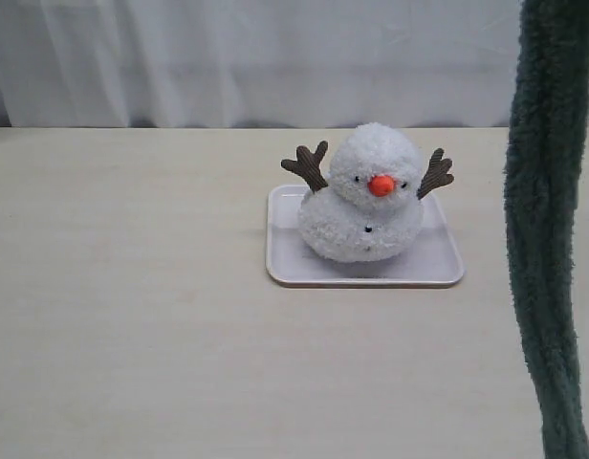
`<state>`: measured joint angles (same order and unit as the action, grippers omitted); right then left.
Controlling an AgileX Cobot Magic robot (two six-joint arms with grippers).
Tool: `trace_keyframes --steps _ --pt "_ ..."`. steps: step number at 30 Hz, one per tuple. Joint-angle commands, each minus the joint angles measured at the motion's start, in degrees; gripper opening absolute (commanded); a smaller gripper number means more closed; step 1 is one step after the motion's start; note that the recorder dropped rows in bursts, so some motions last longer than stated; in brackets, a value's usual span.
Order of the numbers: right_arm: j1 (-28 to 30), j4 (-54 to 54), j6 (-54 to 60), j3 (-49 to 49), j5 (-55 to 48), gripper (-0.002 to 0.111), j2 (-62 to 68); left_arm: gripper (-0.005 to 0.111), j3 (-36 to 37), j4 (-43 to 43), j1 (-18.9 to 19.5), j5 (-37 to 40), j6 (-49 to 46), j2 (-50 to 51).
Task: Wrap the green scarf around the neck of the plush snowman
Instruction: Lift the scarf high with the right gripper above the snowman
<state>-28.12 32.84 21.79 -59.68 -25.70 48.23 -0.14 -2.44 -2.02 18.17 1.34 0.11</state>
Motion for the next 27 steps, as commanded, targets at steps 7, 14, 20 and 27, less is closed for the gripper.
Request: trace_keyframes --steps 7,14,20,27 --pt "0.0 18.2 18.0 -0.3 11.3 0.004 11.4 0.000 0.1 0.0 0.0 -0.5 0.2 -0.1" --pt "0.0 19.8 27.1 -0.6 25.2 0.004 23.1 0.000 0.1 0.0 0.0 -0.5 0.2 -0.1" --pt "0.0 19.8 31.3 -6.4 25.7 0.004 29.0 0.000 0.1 0.0 0.0 -0.5 0.2 -0.1" --pt "0.0 19.8 31.3 -13.6 23.9 0.004 36.2 0.000 0.1 0.0 0.0 -0.5 0.2 -0.1"
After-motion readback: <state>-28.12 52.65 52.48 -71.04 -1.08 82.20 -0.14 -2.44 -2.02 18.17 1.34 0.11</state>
